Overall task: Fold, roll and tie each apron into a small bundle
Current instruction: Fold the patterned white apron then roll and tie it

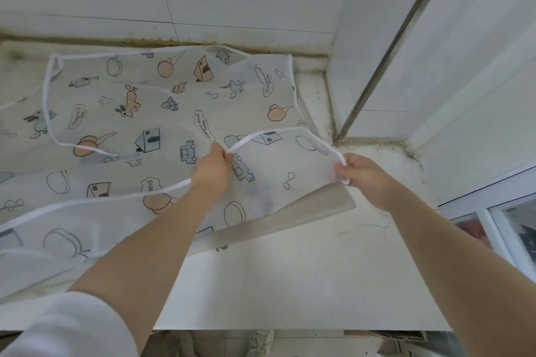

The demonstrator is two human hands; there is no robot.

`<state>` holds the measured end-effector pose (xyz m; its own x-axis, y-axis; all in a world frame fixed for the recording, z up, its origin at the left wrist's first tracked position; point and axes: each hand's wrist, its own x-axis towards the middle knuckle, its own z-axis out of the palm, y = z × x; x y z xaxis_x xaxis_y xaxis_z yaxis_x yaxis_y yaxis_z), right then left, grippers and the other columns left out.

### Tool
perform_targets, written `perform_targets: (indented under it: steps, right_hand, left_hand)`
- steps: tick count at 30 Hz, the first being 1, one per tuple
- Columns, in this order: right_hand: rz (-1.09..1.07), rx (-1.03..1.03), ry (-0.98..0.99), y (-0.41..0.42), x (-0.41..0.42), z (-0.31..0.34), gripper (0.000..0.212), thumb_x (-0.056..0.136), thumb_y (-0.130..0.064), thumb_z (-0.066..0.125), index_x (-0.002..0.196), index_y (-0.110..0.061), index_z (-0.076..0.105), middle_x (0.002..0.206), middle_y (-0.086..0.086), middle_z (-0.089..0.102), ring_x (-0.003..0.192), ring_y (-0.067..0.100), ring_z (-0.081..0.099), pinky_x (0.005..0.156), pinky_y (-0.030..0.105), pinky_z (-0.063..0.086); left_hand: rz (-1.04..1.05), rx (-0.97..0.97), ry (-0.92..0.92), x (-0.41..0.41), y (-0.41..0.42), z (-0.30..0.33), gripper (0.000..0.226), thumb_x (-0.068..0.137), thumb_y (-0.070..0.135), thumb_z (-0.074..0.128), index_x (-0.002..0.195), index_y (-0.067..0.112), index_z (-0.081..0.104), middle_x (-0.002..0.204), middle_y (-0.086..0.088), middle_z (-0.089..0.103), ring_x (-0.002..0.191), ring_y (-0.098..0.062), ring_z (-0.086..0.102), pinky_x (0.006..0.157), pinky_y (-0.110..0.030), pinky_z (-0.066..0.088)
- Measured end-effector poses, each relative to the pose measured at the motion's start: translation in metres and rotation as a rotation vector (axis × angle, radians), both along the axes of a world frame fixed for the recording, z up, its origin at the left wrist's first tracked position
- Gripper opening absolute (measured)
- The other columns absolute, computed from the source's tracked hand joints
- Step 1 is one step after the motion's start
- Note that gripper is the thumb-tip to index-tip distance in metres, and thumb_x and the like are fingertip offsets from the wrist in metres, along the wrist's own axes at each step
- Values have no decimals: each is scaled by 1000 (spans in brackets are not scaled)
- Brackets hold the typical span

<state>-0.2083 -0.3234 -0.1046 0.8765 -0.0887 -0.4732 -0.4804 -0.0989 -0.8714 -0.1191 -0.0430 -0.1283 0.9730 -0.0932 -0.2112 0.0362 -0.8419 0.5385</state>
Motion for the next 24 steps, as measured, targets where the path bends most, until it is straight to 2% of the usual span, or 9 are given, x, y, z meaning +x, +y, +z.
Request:
perform_targets:
  steps: [3, 6, 8, 11, 13, 16, 19, 22, 24]
  right_hand:
    - [86, 112, 12, -7, 4, 4, 24, 97, -3, 43, 117, -4, 57, 98, 9, 64, 88, 22, 60, 85, 35, 48]
    - [-6, -74, -44, -8, 5, 5, 15, 97, -7, 46, 98, -12, 60, 80, 2, 58, 71, 16, 53, 67, 24, 43]
    - [-156, -189, -134, -8, 2, 1, 8, 95, -11, 52, 92, -11, 60, 80, 3, 58, 73, 17, 51, 71, 26, 40]
    - [-112, -58, -137, -7, -7, -2, 20, 88, -4, 60, 108, -6, 61, 103, 8, 66, 93, 19, 63, 86, 28, 49]
    - [-10, -243, -117, -6, -11, -9, 31, 82, 9, 59, 111, -3, 60, 112, 12, 62, 100, 20, 61, 85, 23, 50]
    - [-165, -577, -154, 0, -7, -20, 5, 85, -1, 58, 88, 0, 62, 98, 16, 61, 87, 27, 59, 72, 27, 52]
    - [-360, -495, -254, 8, 3, -18, 15, 91, -10, 55, 77, -7, 57, 76, 8, 54, 69, 21, 48, 59, 28, 43]
    - [-495, -164, -301, 8, 12, -8, 19, 89, 5, 51, 81, -9, 61, 80, 6, 56, 79, 18, 50, 78, 30, 41]
    - [-460, 27, -280, 5, 14, -2, 27, 88, 13, 47, 84, -9, 62, 86, 9, 59, 89, 22, 53, 88, 33, 43]
  left_hand:
    - [-28, 30, -85, -1, -9, 2, 21, 102, 30, 31, 93, 11, 36, 63, -2, 44, 67, -28, 48, 67, -36, 35]
    - [-55, 112, -69, -2, -18, -1, 22, 102, 29, 28, 92, 11, 31, 60, 0, 41, 66, -29, 47, 69, -36, 34]
    - [-51, 158, -60, -1, -24, -3, 20, 103, 27, 27, 93, 10, 31, 60, 0, 39, 64, -28, 44, 81, -41, 38]
    - [-18, 151, -62, 2, -25, -4, 23, 103, 25, 26, 102, 5, 38, 68, -6, 50, 68, -30, 51, 82, -41, 40]
    - [-1, 139, -67, 4, -23, -3, 25, 103, 25, 26, 106, 3, 39, 77, -13, 56, 74, -33, 55, 76, -39, 39]
    - [-12, 189, -58, 3, -22, -3, 25, 103, 25, 26, 106, 4, 39, 74, -10, 52, 78, -34, 57, 76, -38, 38]
    - [-33, 221, -36, 4, -22, -4, 20, 102, 25, 27, 100, 8, 36, 78, -13, 56, 76, -32, 50, 70, -37, 34]
    - [-40, 233, -22, 6, -21, -3, 18, 102, 26, 27, 97, 10, 34, 81, -15, 58, 75, -29, 44, 68, -36, 33]
    - [-38, 242, -23, 6, -22, -1, 22, 102, 24, 27, 105, 6, 39, 76, -11, 53, 78, -30, 48, 82, -41, 37]
